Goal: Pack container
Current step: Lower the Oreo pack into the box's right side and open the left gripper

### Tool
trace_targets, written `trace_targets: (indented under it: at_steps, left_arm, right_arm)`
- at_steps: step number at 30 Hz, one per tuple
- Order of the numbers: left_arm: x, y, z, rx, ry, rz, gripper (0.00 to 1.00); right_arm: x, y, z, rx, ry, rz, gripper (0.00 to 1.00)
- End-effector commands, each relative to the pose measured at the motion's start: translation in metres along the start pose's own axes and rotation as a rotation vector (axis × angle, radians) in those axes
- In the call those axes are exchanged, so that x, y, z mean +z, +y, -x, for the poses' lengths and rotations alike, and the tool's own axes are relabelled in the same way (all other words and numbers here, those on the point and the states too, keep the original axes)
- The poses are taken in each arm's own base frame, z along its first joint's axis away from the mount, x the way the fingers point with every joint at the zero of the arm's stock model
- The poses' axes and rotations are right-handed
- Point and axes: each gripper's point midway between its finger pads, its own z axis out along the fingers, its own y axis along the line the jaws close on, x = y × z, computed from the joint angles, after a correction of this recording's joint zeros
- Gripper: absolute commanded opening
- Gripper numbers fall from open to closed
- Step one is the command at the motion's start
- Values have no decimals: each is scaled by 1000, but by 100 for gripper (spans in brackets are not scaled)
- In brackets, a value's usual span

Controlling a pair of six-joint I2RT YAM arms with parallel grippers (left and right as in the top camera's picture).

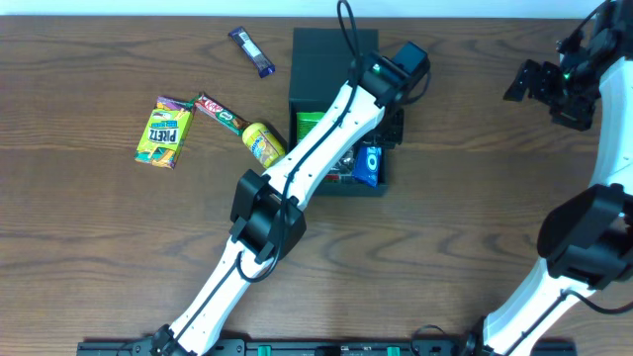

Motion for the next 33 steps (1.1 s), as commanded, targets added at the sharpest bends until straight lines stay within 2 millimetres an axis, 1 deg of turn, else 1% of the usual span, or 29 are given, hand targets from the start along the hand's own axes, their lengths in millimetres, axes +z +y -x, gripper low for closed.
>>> trace_targets:
  at_steps: [1,3,5,7,10,11,13,14,15,19,22,26,31,33]
  left_arm:
    - [3,4,1,-30,10,2,80]
    - [2,5,1,-31,11,3,91]
    - [2,6,1,-36,18,0,91]
    - [-1,8,2,-46,28,-15,88]
    - [-6,15,4,-61,31,-11,73]
    - [-8,20,4,-70,38,-7,64]
    - [-10,29,-1,-76,80,-7,25]
    - [-10,32,-4,-69,102,-14,14]
    - [-11,33,-7,-53,124,-27,6]
    - [-10,27,-15,64,161,-63,6]
    - [-5,23,-24,149,181,-57,6]
    - [3,20,-32,199,210,-48,6]
    - [21,23,-46,245,265,-28,6]
    - [31,24,-56,276,308,-27,6]
  right_arm:
    - [2,-3,-1,-7,8,-1,99]
    - [2,-3,-2,-6,13,-1,99]
    - [2,-3,-3,-5,15,-2,99]
    - [2,-3,-3,-5,18,-2,99]
    - [2,-3,-4,-4,21,-2,99]
    - [2,-3,-4,-4,21,-2,99]
    - [2,-3,-4,-4,22,1,99]
    - [2,-3,-4,-4,22,2,99]
    - [2,-3,-4,-4,21,2,99]
    - [2,-2,-4,-5,21,4,99]
    - [2,-1,-4,-6,21,4,99]
    - [2,-1,-3,-7,18,5,99]
    - [2,-1,-2,-7,15,5,99]
    - [2,-1,-2,-7,14,5,99]
